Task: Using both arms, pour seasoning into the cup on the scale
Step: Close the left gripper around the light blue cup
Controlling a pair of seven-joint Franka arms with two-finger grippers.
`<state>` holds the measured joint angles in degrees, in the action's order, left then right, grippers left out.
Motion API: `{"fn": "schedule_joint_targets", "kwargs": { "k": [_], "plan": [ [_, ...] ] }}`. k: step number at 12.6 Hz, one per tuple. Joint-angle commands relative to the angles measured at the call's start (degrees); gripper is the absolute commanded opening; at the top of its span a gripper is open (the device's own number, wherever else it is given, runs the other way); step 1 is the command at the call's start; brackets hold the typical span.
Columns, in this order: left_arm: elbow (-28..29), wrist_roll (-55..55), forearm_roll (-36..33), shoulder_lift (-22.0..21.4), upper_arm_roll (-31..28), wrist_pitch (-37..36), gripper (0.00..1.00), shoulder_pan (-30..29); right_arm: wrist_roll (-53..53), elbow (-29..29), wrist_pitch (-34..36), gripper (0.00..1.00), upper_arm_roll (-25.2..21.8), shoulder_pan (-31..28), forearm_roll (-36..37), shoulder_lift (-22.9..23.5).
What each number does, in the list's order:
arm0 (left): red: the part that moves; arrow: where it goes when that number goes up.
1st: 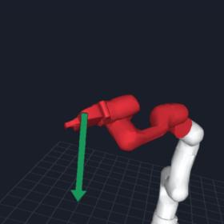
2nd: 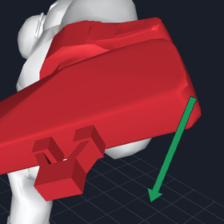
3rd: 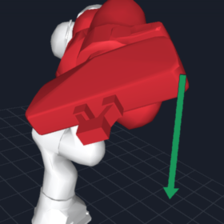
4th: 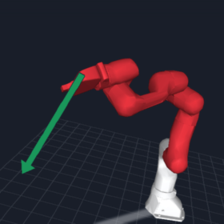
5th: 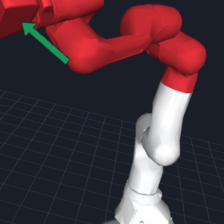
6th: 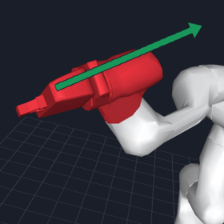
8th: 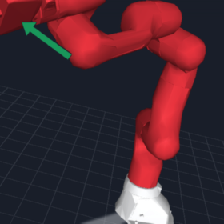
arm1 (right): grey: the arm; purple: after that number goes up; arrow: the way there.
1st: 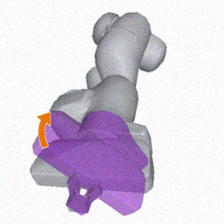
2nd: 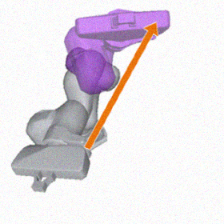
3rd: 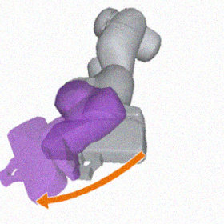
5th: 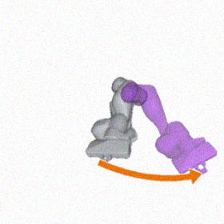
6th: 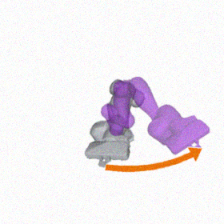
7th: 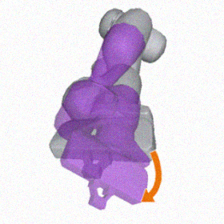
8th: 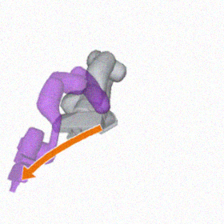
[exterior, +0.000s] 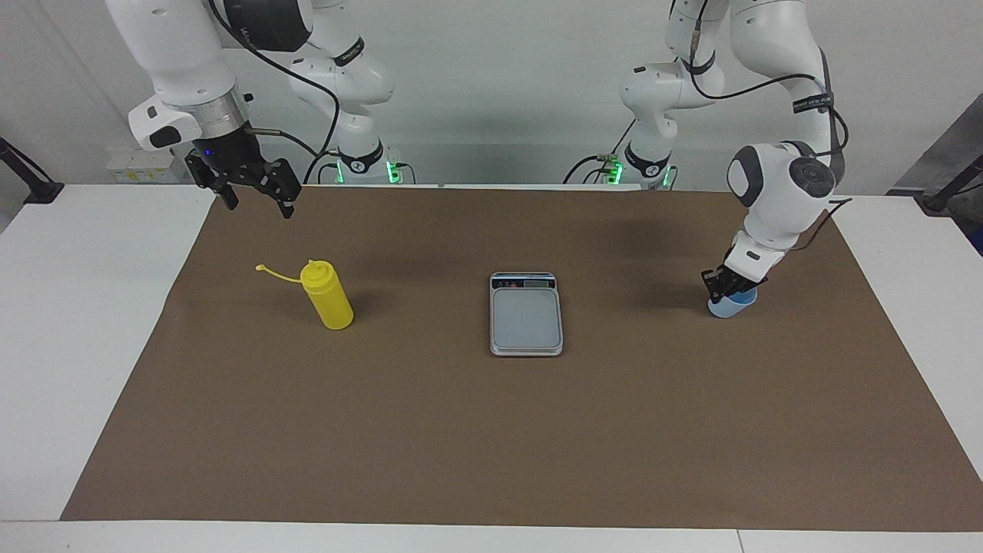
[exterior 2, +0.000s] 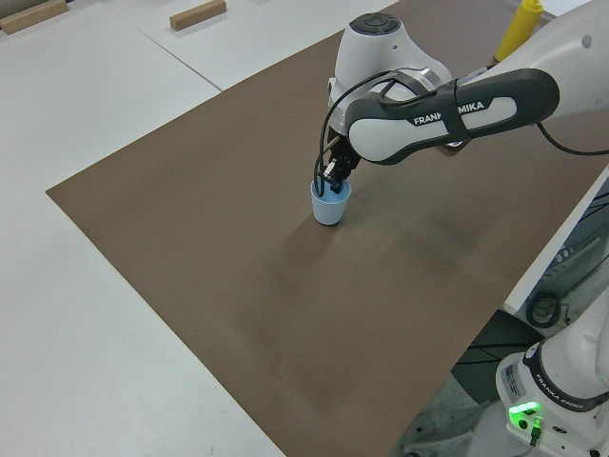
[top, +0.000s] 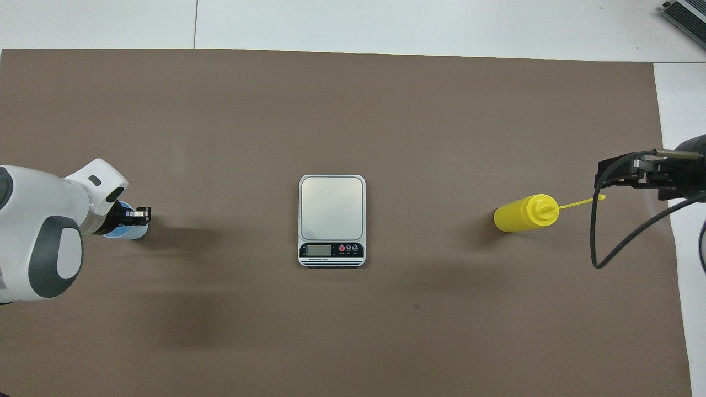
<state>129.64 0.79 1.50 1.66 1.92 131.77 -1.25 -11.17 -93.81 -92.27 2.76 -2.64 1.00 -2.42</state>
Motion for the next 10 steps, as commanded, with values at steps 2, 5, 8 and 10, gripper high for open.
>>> {"fn": "schedule_joint_targets", "kwargs": {
  "k": [2,5,8,10],
  "plan": [
    [0.44,-0.44,-0.36,-0.26,0.01,0.24,0.0,-0.06,0.98,-1.2,0.42,1.0,0.14,-0.52,0.14,-1.18],
    [-0.96,-0.26,-0.36,0.0,0.01,-0.8,0.0,0.2,0.98,-1.2,0.42,1.0,0.14,-0.52,0.05,-1.18],
    [-4.03,0.26,-0.36,0.97,0.1,-3.44,0.0,1.51,0.98,-1.2,0.42,1.0,0.14,-0.52,0.14,-1.18],
    [-5.27,0.61,-0.36,1.24,0.1,-4.41,0.0,2.31,0.98,-1.2,0.42,1.0,0.14,-0.52,0.05,-1.18]
  ]
}}
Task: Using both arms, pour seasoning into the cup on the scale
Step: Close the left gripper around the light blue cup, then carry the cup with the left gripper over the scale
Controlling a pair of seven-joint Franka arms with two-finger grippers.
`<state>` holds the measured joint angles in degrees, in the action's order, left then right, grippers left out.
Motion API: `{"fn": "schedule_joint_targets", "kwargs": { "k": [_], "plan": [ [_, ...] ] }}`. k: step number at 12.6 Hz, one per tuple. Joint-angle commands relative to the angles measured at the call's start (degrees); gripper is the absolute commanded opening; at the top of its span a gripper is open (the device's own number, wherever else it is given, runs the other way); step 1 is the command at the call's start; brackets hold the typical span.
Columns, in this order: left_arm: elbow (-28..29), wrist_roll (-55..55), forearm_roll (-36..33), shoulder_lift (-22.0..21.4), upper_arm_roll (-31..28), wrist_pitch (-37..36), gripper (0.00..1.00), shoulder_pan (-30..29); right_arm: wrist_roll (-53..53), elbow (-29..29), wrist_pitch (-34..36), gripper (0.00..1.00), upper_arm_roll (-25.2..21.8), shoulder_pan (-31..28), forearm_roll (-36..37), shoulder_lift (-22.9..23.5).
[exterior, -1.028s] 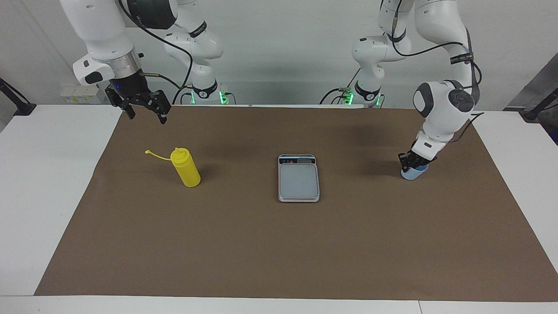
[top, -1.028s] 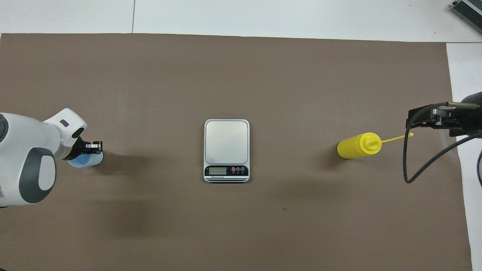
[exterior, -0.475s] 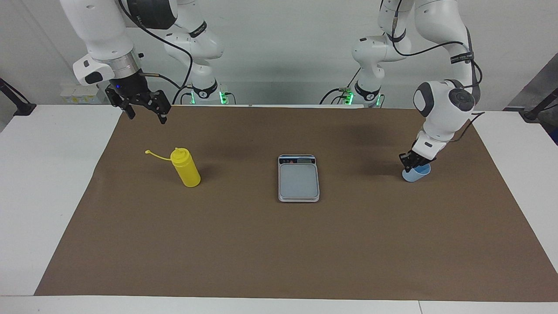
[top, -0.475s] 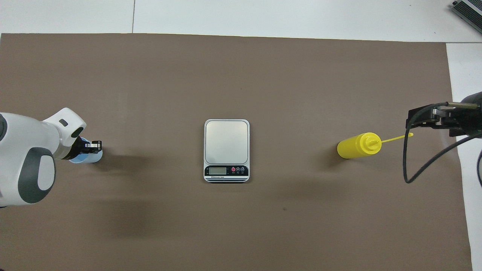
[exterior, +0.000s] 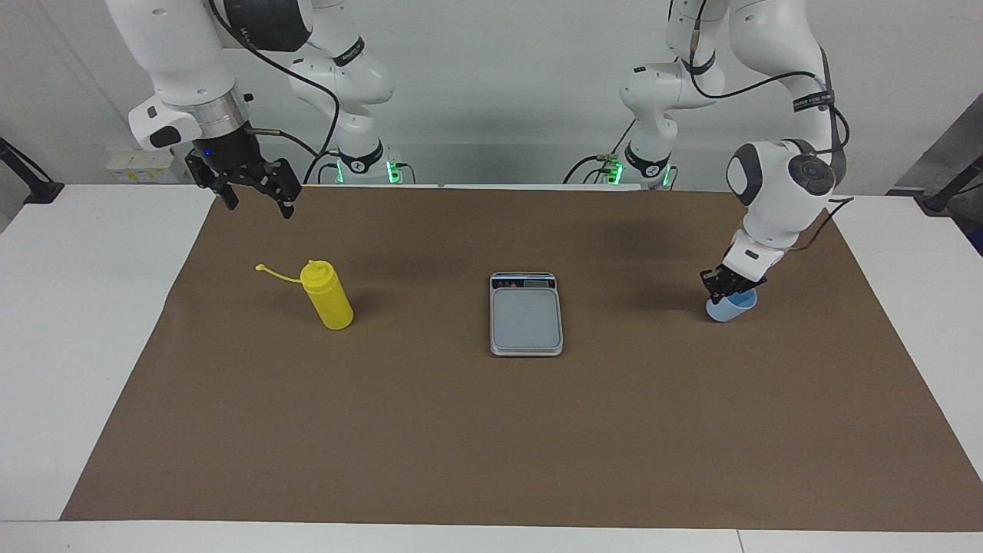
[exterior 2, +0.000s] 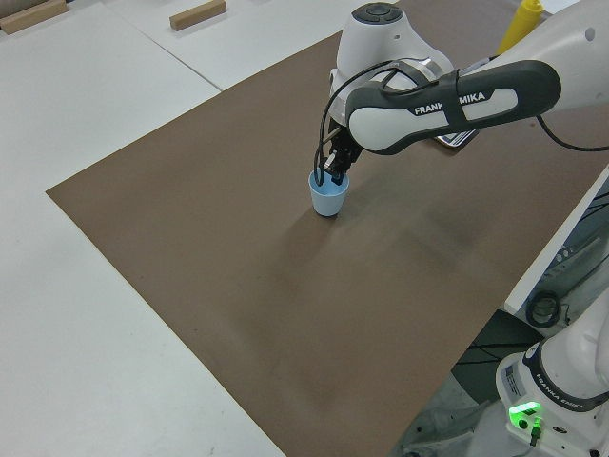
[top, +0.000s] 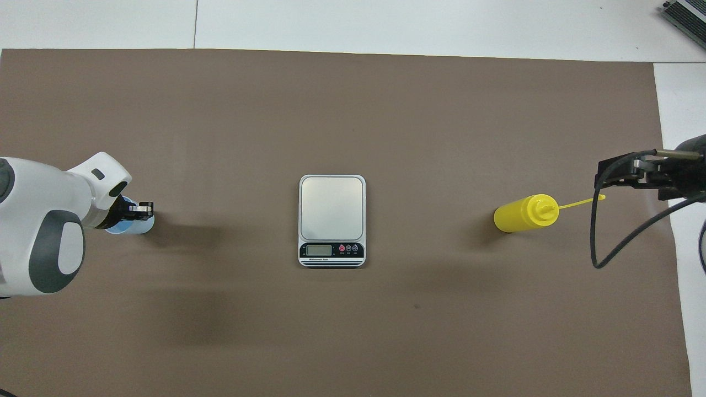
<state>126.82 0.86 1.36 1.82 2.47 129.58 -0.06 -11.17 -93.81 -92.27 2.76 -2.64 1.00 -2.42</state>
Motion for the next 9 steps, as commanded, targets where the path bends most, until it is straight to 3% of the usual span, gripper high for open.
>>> {"fn": "schedule_joint_targets", "kwargs": {
  "k": [1,9],
  "plan": [
    [-2.71,1.76,-0.13,1.08,-0.45,-2.32,0.0,2.15,0.98,-1.2,0.42,1.0,0.14,-0.52,0.05,-1.18],
    [-6.05,22.58,0.14,1.96,-0.36,-4.16,0.0,12.96,0.98,-1.2,0.42,1.0,0.14,-0.52,0.05,-1.18]
  ]
}}
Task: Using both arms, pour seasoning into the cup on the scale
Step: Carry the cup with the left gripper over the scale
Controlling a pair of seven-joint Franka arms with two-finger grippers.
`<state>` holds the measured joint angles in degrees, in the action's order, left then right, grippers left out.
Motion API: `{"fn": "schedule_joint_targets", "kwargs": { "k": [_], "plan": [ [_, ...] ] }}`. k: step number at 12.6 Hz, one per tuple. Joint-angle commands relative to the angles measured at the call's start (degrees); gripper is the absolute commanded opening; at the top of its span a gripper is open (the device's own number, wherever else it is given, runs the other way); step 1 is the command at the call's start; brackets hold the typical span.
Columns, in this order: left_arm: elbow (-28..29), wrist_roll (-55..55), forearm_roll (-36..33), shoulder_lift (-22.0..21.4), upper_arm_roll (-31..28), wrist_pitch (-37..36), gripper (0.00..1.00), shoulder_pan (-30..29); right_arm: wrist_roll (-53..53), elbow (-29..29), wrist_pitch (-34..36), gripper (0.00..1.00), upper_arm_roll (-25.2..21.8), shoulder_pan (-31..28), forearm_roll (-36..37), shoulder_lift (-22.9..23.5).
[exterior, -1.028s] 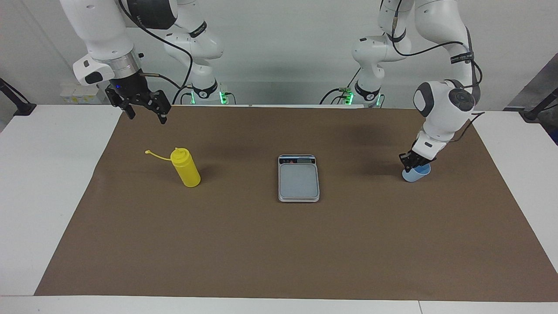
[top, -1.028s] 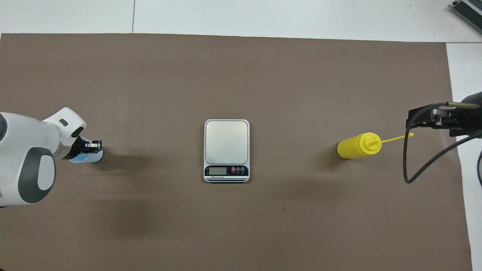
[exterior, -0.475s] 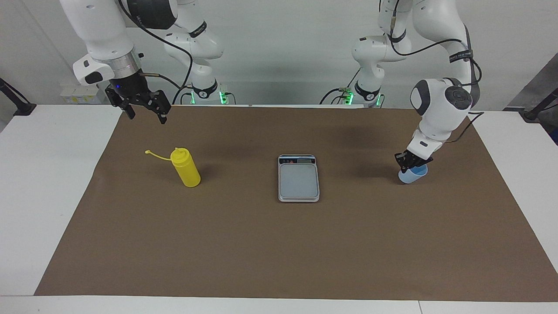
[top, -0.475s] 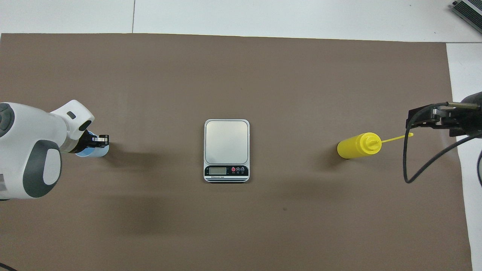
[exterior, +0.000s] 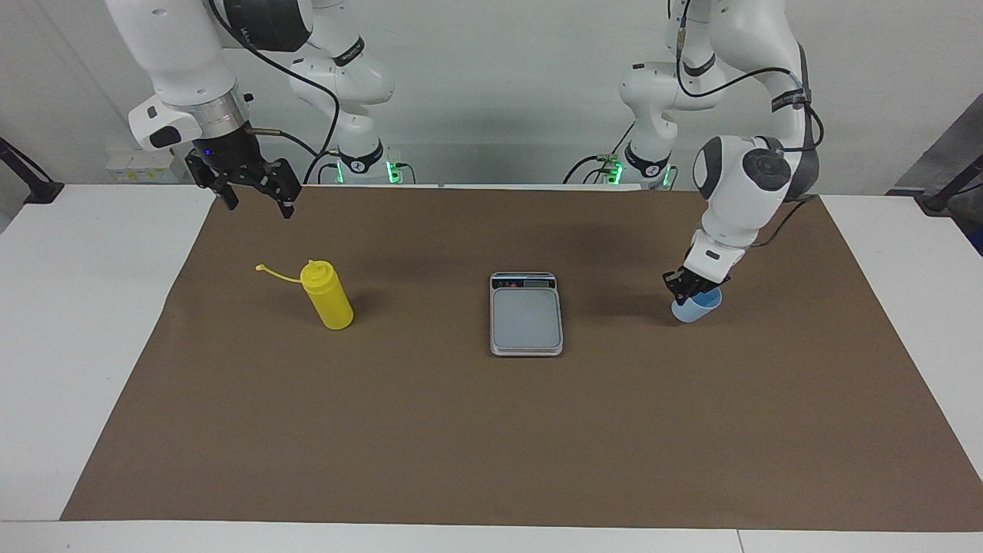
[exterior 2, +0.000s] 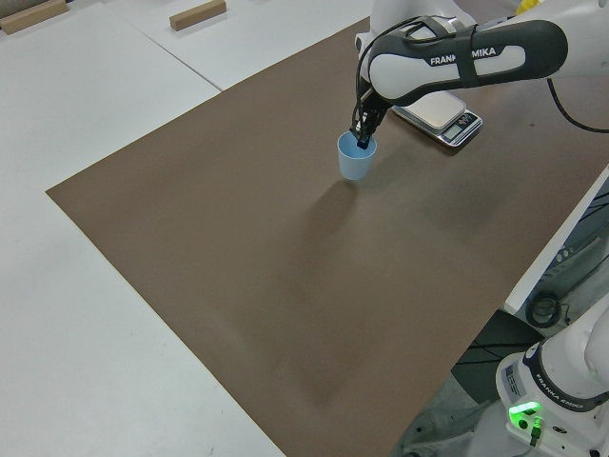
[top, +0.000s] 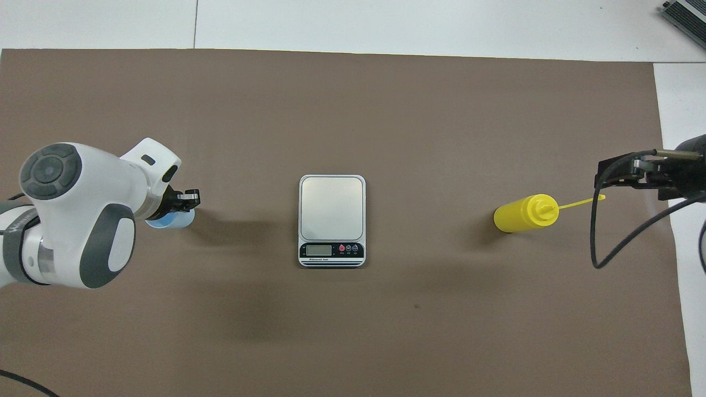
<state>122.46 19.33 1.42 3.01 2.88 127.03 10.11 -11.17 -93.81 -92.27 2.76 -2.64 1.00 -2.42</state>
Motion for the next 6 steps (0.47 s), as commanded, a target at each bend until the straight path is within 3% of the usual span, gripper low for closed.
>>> {"fn": "schedule_joint_targets", "kwargs": {
  "k": [1,6],
  "plan": [
    [-2.13,6.66,0.16,0.77,-0.77,-1.44,0.0,4.38,0.98,-1.2,0.42,1.0,0.14,-0.52,0.14,-1.18],
    [-7.56,16.08,3.21,3.22,-0.77,-1.52,0.0,10.27,0.98,-1.2,0.42,1.0,0.14,-0.52,0.14,-1.18]
  ]
}}
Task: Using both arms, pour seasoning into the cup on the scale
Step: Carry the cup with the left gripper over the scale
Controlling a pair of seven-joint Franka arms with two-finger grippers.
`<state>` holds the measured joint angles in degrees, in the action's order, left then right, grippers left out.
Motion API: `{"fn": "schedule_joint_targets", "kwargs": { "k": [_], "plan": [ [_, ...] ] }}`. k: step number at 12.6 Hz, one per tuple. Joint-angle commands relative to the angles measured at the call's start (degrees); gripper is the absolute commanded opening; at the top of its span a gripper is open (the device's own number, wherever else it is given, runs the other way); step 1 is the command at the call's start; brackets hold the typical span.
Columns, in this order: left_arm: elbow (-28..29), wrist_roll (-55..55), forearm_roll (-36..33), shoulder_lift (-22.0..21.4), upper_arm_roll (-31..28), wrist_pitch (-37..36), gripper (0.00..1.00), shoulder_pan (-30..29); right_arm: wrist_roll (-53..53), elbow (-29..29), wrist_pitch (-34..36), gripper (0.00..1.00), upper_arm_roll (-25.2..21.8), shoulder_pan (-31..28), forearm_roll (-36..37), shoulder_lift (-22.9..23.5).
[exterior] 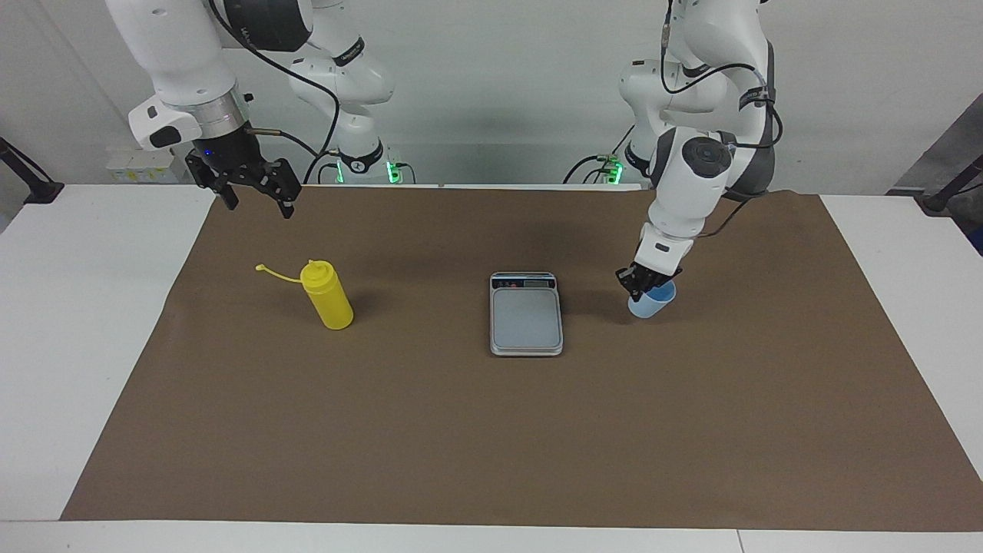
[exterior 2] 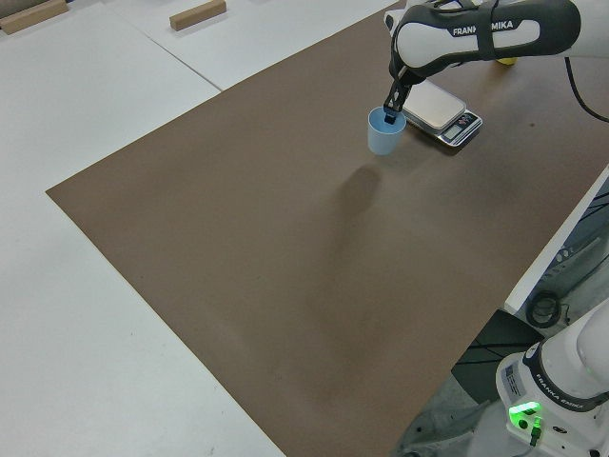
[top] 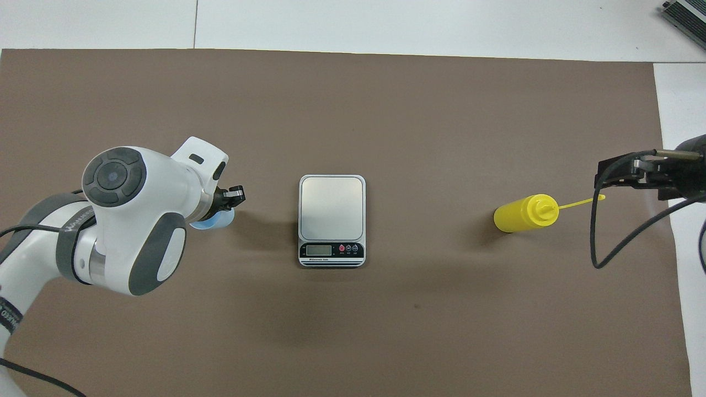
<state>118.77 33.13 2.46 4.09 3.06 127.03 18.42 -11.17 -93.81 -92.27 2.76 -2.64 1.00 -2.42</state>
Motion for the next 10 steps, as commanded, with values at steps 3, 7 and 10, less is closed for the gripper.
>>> {"fn": "schedule_joint_targets", "kwargs": {
  "k": [3,7,10],
  "plan": [
    [-11.78,8.77,3.08,7.67,-1.13,-3.63,0.0,6.26,0.98,-1.2,0.42,1.0,0.14,-0.52,0.05,-1.18],
    [-21.54,17.57,2.46,15.58,-1.3,-5.99,0.0,11.71,0.98,-1.2,0.42,1.0,0.14,-0.52,0.14,-1.18],
    [-22.7,19.52,2.46,16.39,-1.3,-6.88,0.0,13.83,0.98,-1.2,0.42,1.0,0.14,-0.52,0.05,-1.18]
  ]
}}
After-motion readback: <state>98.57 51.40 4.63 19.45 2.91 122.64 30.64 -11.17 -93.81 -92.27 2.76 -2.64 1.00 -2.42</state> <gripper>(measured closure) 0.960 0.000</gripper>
